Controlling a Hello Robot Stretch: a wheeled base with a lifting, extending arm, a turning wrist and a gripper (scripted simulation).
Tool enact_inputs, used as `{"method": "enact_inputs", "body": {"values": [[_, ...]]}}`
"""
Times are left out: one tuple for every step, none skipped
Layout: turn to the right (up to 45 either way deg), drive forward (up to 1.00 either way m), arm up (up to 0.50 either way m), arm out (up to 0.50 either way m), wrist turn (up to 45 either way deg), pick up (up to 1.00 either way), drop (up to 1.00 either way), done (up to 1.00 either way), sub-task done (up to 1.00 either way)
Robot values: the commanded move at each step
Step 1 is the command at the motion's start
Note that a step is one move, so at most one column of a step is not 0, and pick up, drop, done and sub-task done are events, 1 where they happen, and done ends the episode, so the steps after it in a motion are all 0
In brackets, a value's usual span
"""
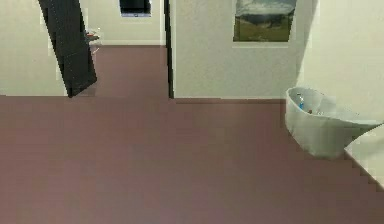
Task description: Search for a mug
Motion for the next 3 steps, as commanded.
{"method": "enact_inputs", "body": {"values": [[0.0,0.15,0.0,0.0,0.0,0.0,0.0,0.0,0.0],[-21.0,0.0,0.0,0.0,0.0,0.0,0.0,0.0,0.0],[0.0,1.0,0.0,0.0,0.0,0.0,0.0,0.0,0.0]]}}
